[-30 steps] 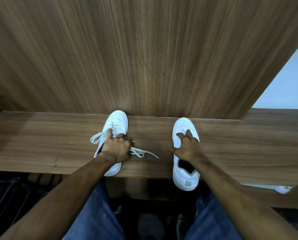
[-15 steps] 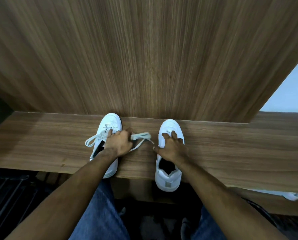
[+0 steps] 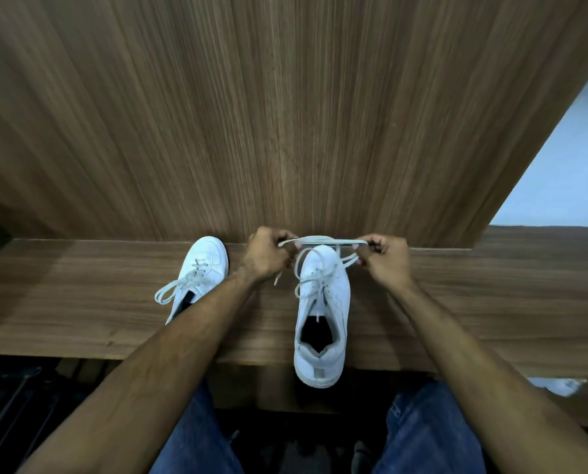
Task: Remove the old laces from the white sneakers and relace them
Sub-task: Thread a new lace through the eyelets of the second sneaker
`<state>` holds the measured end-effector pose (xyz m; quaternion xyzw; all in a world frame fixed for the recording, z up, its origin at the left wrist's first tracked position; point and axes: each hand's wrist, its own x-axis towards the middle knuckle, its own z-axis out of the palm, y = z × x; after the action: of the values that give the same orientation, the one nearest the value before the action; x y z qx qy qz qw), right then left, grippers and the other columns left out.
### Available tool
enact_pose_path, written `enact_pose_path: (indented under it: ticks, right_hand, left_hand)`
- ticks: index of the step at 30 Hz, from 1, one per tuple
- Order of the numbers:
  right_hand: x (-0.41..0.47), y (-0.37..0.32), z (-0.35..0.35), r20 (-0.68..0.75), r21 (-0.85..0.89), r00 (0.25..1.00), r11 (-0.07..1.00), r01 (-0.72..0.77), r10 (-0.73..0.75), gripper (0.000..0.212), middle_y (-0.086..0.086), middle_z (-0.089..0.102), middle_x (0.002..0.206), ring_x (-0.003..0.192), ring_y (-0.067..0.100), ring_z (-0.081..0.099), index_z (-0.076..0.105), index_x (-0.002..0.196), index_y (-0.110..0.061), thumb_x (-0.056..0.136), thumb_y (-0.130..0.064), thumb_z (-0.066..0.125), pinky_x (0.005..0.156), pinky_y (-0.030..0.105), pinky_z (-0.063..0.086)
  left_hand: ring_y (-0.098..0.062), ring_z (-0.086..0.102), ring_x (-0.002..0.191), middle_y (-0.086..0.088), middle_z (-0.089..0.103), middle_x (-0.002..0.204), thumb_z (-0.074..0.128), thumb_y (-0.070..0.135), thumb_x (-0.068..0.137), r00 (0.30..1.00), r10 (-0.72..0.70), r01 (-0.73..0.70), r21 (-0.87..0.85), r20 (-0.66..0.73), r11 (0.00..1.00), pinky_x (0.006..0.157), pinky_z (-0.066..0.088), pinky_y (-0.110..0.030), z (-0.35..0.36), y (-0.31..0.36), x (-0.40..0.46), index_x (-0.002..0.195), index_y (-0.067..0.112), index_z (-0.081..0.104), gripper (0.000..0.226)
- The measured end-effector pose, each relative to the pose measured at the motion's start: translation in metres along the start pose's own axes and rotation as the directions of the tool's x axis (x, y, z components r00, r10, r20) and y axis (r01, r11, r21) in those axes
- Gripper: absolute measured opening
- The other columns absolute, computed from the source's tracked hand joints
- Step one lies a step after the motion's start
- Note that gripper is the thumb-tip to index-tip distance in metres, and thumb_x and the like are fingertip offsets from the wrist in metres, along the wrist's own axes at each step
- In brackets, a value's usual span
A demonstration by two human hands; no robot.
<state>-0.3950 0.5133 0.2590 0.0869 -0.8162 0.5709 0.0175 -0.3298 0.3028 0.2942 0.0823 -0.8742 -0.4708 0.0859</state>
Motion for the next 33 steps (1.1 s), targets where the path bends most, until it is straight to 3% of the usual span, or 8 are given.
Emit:
enact_pose_path:
  ticks: [4, 8, 13, 17, 21, 26, 29, 33]
  right_hand:
    - [0.011, 0.014, -0.023, -0.294, -0.011, 0.952, 0.995, -0.096, 0.088, 0.027, -0.012, 0.065, 0.059, 0.063, 0.007, 0.059, 0.068, 0.065, -0.026, 0.081, -0.006, 0.06, 0.07, 0.036, 0.053]
    - [0.018, 0.012, -0.041, -0.356, 0.095, 0.925, 0.99, -0.104, 0.131, 0.02, -0.019, 0.062, 0.053, 0.058, -0.004, 0.057, 0.071, 0.083, -0.009, 0.081, 0.006, 0.058, 0.059, 0.014, 0.045]
    - [-0.007, 0.021, -0.032, 0.119, -0.271, 0.978, 0.953, -0.134, 0.171, 0.041, 0.005, 0.066, 0.109, 0.103, 0.017, 0.062, 0.064, 0.115, -0.003, 0.076, 0.01, 0.062, 0.088, 0.02, 0.048]
    - [-0.026, 0.006, -0.009, 0.34, -0.23, 0.94, 0.969, 0.086, -0.002, 0.053, -0.003, 0.059, 0.12, 0.104, 0.011, 0.057, 0.057, 0.129, -0.011, 0.078, 0.002, 0.069, 0.095, 0.029, 0.047]
    - [-0.024, -0.004, 0.009, 0.379, -0.292, 0.925, 0.949, 0.122, -0.002, 0.047, 0.0, 0.057, 0.123, 0.102, 0.013, 0.055, 0.057, 0.128, -0.015, 0.083, -0.009, 0.069, 0.087, 0.024, 0.042]
    - [-0.022, 0.008, 0.016, 0.34, -0.444, 0.92, 0.896, -0.026, 0.195, 0.038, 0.005, 0.062, 0.124, 0.113, 0.024, 0.058, 0.062, 0.122, -0.015, 0.084, -0.017, 0.067, 0.089, 0.03, 0.045]
    - [-0.024, 0.019, 0.02, 0.362, -0.488, 0.898, 0.872, -0.047, 0.251, 0.01, 0.007, 0.066, 0.115, 0.103, 0.023, 0.061, 0.07, 0.095, -0.018, 0.087, -0.022, 0.066, 0.086, 0.031, 0.048]
    - [-0.026, 0.023, 0.016, 0.341, -0.667, 0.903, 0.744, 0.038, 0.26, 0.019, 0.008, 0.065, 0.109, 0.1, 0.031, 0.062, 0.065, 0.092, -0.014, 0.086, -0.027, 0.052, 0.08, 0.036, 0.051]
  left_hand:
    - [-0.012, 0.057, 0.043, -0.003, 0.063, 0.06, 0.059, 0.008, 0.093, 0.977, -0.194, 0.164, -0.273, -0.085, 0.948, 0.052, 0.05, -0.025, -0.003, -0.014, 0.002, 0.08, 0.01, 0.066, 0.015]
    - [-0.009, 0.052, 0.04, -0.005, 0.06, 0.064, 0.056, 0.009, 0.096, 0.944, -0.322, 0.255, -0.467, -0.069, 0.847, 0.045, 0.049, -0.023, -0.005, -0.013, 0.0, 0.084, 0.009, 0.063, 0.014]
    - [-0.007, 0.048, 0.035, -0.008, 0.058, 0.065, 0.053, 0.006, 0.097, 0.963, -0.261, 0.269, -0.366, 0.072, 0.891, 0.039, 0.043, -0.019, 0.014, -0.006, 0.003, 0.081, 0.011, 0.061, 0.019]
    - [-0.005, 0.047, 0.042, -0.005, 0.057, 0.062, 0.058, 0.009, 0.095, 0.974, -0.111, 0.148, -0.182, 0.2, 0.972, 0.041, 0.04, -0.017, 0.038, 0.005, -0.001, 0.083, 0.007, 0.067, 0.015]
    - [0.002, 0.041, 0.037, 0.008, 0.053, 0.05, 0.061, 0.009, 0.093, 0.964, -0.05, 0.097, -0.169, 0.263, 0.981, 0.041, 0.036, -0.014, 0.052, 0.01, -0.004, 0.089, -0.001, 0.07, 0.015]
    - [0.005, 0.051, 0.042, 0.002, 0.06, 0.062, 0.061, 0.008, 0.092, 0.983, -0.138, 0.157, -0.175, 0.12, 0.972, 0.044, 0.042, -0.014, 0.054, -0.004, 0.0, 0.087, 0.004, 0.069, 0.01]
    - [-0.007, 0.061, 0.055, -0.005, 0.066, 0.068, 0.061, 0.007, 0.091, 0.976, -0.171, 0.187, -0.12, 0.137, 0.975, 0.057, 0.053, -0.025, 0.057, -0.018, -0.003, 0.082, 0.01, 0.069, 0.013]
    - [-0.017, 0.064, 0.065, -0.008, 0.069, 0.072, 0.062, 0.011, 0.09, 0.971, -0.186, 0.2, -0.085, 0.149, 0.976, 0.064, 0.054, -0.031, 0.057, -0.028, -0.007, 0.083, 0.013, 0.07, 0.011]
